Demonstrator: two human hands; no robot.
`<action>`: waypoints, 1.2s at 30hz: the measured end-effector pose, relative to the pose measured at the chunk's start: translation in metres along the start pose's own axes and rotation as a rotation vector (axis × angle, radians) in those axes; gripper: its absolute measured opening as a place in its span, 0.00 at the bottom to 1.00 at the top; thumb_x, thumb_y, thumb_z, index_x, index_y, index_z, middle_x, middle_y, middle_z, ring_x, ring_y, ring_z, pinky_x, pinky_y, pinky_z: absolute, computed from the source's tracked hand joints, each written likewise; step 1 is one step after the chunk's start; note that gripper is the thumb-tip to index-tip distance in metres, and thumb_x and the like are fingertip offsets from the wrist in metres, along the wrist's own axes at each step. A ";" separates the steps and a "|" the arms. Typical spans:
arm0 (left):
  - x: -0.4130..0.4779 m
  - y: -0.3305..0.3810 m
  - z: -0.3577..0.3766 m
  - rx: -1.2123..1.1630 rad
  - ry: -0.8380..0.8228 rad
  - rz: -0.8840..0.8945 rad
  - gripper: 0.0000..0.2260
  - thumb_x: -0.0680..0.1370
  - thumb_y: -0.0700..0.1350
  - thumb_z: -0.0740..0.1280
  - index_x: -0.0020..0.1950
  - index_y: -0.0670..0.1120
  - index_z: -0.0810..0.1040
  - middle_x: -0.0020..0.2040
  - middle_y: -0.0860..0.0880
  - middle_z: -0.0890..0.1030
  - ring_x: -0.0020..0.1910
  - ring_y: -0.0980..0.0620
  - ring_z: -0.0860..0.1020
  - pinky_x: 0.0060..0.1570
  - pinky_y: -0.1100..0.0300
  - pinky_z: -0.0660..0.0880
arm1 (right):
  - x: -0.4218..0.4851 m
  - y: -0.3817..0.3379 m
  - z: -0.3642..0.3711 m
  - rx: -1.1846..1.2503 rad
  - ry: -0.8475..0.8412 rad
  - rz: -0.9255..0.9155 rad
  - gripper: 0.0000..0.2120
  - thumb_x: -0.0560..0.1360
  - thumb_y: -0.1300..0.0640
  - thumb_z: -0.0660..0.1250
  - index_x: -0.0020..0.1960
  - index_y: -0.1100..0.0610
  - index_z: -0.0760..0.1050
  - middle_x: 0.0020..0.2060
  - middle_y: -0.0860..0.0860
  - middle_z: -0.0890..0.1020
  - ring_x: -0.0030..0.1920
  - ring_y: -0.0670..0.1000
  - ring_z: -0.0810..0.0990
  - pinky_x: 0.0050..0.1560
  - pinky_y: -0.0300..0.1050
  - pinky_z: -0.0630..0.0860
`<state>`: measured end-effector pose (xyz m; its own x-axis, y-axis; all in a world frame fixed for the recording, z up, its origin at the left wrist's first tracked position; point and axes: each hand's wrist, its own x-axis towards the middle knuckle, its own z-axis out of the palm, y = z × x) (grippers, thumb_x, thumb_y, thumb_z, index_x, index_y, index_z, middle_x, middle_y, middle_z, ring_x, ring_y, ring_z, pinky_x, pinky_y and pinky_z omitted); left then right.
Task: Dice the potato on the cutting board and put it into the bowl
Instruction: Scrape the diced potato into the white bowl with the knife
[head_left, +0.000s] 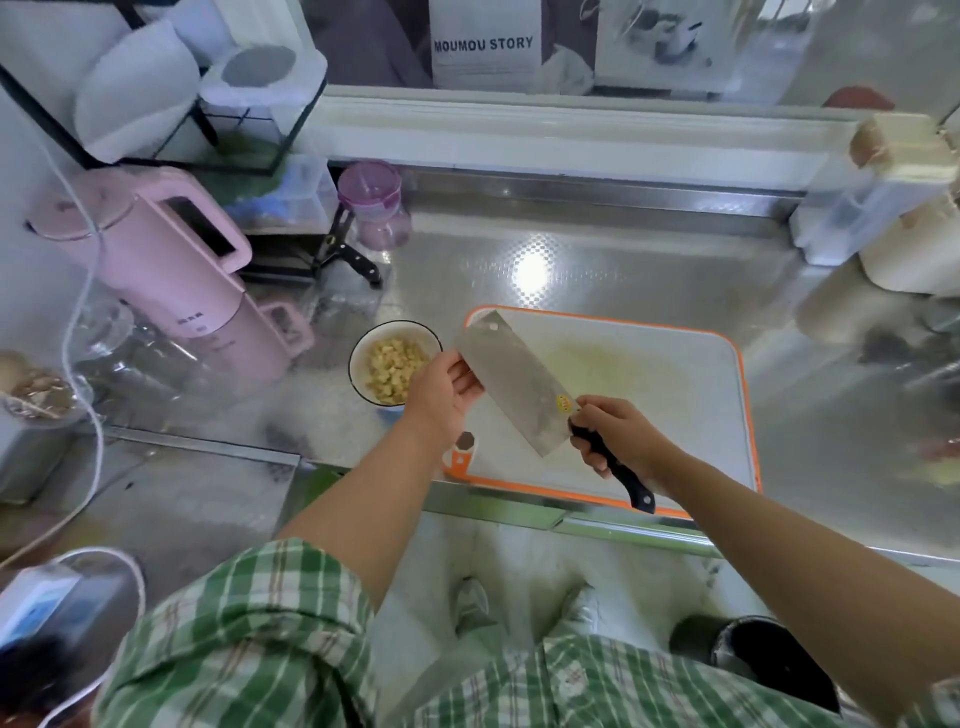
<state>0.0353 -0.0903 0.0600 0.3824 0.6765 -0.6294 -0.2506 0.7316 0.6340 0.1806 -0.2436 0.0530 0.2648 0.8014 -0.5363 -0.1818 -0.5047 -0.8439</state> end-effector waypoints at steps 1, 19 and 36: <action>0.000 0.002 -0.004 0.002 0.005 0.013 0.07 0.81 0.39 0.59 0.50 0.39 0.77 0.46 0.44 0.80 0.45 0.49 0.79 0.51 0.56 0.77 | 0.001 0.000 0.003 -0.003 0.000 0.006 0.10 0.78 0.65 0.56 0.38 0.60 0.68 0.28 0.55 0.69 0.22 0.51 0.64 0.24 0.41 0.61; 0.025 0.037 -0.058 1.459 0.336 0.606 0.13 0.73 0.34 0.63 0.40 0.51 0.81 0.38 0.51 0.77 0.40 0.49 0.73 0.40 0.60 0.66 | 0.014 0.000 0.042 0.060 0.108 0.044 0.10 0.78 0.65 0.56 0.38 0.60 0.66 0.28 0.54 0.69 0.23 0.51 0.64 0.22 0.39 0.62; 0.016 -0.029 0.002 1.763 -0.145 0.891 0.07 0.75 0.41 0.64 0.49 0.46 0.81 0.46 0.45 0.80 0.50 0.45 0.73 0.48 0.51 0.72 | -0.018 0.019 -0.021 0.132 0.532 -0.034 0.08 0.79 0.64 0.58 0.41 0.61 0.69 0.29 0.56 0.71 0.24 0.52 0.67 0.23 0.42 0.65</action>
<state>0.0505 -0.1012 0.0320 0.7485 0.6620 0.0392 0.5906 -0.6922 0.4148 0.1921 -0.2742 0.0465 0.7087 0.5261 -0.4701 -0.2733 -0.4096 -0.8704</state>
